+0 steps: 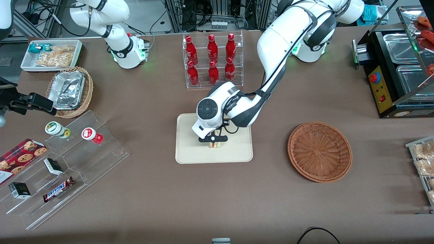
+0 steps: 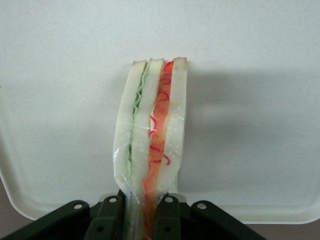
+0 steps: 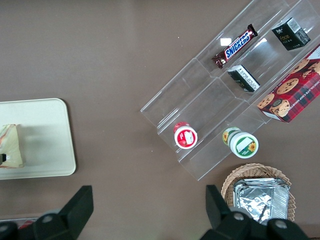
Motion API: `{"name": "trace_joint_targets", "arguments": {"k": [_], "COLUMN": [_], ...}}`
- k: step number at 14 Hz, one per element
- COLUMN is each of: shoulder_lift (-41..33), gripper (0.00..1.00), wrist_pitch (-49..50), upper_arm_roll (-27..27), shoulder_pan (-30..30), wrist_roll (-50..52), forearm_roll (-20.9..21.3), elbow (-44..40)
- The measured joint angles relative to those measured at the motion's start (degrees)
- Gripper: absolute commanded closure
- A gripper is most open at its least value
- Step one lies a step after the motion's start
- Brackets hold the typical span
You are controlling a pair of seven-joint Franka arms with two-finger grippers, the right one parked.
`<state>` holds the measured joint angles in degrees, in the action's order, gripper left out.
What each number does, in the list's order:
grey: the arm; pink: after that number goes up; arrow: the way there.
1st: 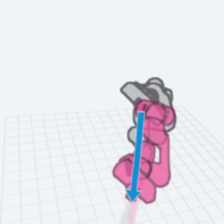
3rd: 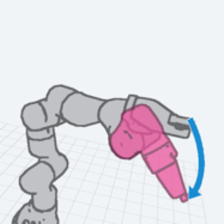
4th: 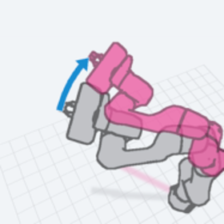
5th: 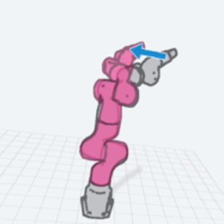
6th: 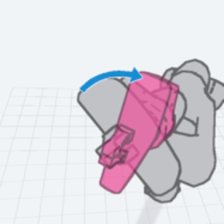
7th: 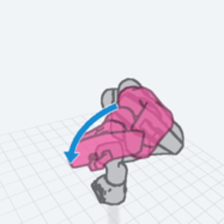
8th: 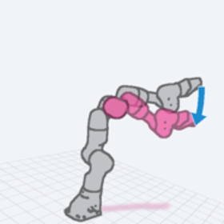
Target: Place sandwich from basket to tray
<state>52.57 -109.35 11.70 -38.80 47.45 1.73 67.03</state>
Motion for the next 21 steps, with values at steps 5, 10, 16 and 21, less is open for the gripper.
{"name": "trace_joint_targets", "arguments": {"k": [5, 10, 16, 21], "shoulder_lift": [0.1, -7.6, -23.9, -38.2], "gripper": [0.00, 0.00, 0.00, 0.00], "wrist_pitch": [0.7, 10.9, 18.0, 25.8], "upper_arm_roll": [0.0, -1.4, -1.9, -2.0], "shoulder_pan": [0.0, 1.9, 17.5, 31.2], "wrist_roll": [0.0, 0.0, -14.1, -30.8], "forearm_roll": [0.1, 0.1, 0.2, 0.2], "elbow": [-1.1, -3.6, 11.3, 22.4]}}
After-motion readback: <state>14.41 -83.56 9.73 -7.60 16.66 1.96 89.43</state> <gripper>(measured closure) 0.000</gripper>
